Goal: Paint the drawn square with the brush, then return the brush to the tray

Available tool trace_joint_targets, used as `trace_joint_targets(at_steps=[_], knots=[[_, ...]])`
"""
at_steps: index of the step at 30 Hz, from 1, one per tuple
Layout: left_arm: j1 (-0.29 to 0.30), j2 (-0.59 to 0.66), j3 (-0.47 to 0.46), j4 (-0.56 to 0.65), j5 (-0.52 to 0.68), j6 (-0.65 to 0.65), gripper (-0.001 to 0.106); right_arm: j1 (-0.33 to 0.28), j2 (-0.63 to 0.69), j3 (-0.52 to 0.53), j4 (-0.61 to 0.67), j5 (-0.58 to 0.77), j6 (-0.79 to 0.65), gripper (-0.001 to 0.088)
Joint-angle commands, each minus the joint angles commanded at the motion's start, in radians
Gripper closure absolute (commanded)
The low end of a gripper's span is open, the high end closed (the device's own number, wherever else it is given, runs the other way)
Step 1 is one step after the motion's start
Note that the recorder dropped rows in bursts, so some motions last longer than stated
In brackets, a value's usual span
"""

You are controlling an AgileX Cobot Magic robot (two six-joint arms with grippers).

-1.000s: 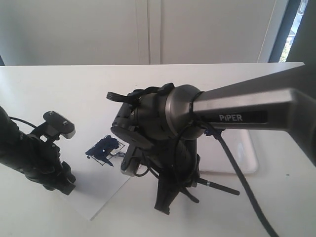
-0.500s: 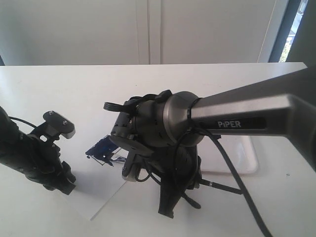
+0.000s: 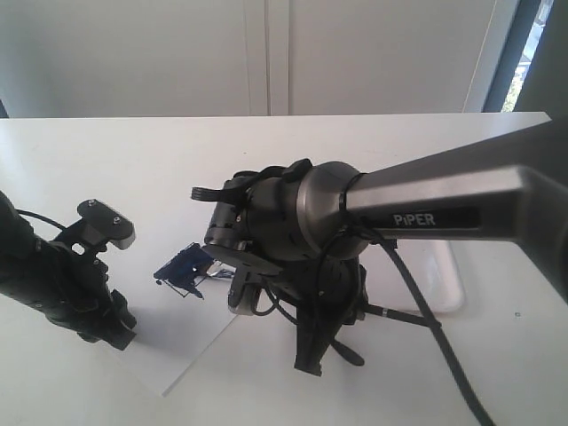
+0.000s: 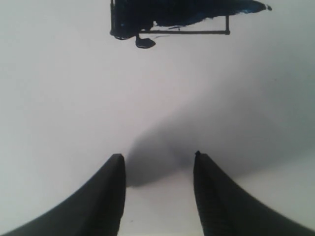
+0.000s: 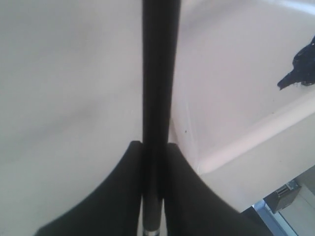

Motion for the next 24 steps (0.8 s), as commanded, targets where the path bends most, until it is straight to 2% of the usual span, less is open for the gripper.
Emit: trace_joint_targets(at_steps=[8, 24], knots=[[0.0, 0.0, 0.0, 0.0, 0.001, 0.0, 0.056, -0.034, 0.0, 0.0, -0.033, 0.0, 0.009, 0.0868], [0.0, 0.0, 0.0, -0.003, -0.001, 0.0, 0.056, -0.035, 0.002, 0.033, -0.039, 0.0, 0.009, 0.0868]])
